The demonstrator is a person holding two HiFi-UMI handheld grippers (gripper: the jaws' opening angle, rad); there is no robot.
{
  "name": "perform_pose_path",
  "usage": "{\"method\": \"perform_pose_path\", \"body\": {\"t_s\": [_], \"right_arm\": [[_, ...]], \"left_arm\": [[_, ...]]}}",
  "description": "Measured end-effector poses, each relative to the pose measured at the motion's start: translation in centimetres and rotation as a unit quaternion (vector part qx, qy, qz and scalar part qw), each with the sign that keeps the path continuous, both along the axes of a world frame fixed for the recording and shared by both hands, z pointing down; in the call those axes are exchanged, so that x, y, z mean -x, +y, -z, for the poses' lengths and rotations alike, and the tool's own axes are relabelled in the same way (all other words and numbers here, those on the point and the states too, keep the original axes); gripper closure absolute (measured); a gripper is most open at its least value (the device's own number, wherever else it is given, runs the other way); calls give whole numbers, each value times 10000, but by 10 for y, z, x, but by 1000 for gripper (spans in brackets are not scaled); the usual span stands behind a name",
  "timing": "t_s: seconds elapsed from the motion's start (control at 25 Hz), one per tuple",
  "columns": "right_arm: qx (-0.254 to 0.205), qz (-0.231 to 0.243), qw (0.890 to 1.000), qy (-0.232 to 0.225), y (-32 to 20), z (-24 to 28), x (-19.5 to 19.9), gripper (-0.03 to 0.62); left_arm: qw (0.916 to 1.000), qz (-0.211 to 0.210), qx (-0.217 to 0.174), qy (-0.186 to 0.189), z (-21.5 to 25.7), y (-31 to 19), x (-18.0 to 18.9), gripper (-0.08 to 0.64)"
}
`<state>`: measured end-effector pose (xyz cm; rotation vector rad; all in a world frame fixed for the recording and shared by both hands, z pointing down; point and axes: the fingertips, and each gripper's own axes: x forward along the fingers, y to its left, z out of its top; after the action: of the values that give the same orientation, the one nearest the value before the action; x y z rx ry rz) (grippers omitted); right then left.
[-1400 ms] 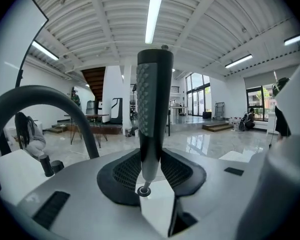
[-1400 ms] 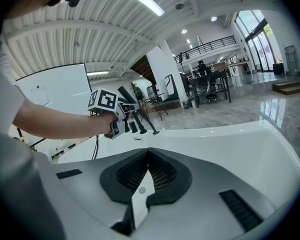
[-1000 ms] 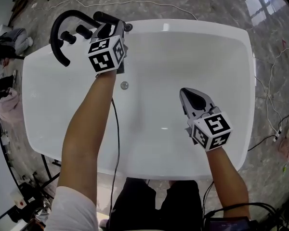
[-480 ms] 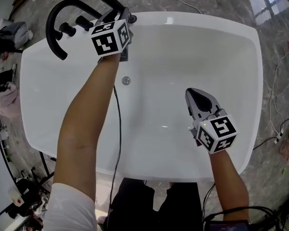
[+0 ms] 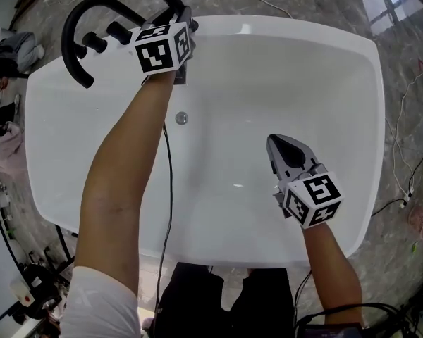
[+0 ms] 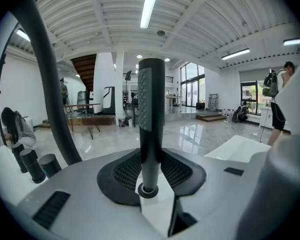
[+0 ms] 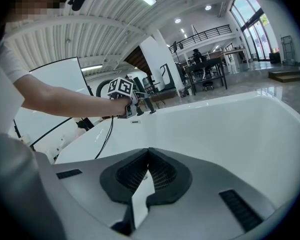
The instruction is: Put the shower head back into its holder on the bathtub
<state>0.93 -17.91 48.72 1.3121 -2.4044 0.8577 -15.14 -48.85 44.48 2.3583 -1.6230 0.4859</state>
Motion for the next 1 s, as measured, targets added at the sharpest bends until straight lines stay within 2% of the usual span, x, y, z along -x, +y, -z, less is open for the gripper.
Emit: {"method": "perform_pose_path", "body": {"t_s": [0.32, 0.6, 0.8, 1.0], "right_arm": [[88, -54, 9999, -18, 6, -10, -6, 581], [140, -73, 9999, -23, 11, -15, -6, 581], [210, -99, 9997, -31, 15, -20, -9, 581], [243, -104, 9996, -53, 19, -23, -9, 581]], "left_arm": [[9995, -112, -44, -278, -2, -7, -8, 428], [9998, 10, 87, -164, -17, -5, -5, 426], [9994, 201, 242, 117, -23, -8, 3, 426], [9991, 178, 382, 19, -25, -10, 2, 426]]}}
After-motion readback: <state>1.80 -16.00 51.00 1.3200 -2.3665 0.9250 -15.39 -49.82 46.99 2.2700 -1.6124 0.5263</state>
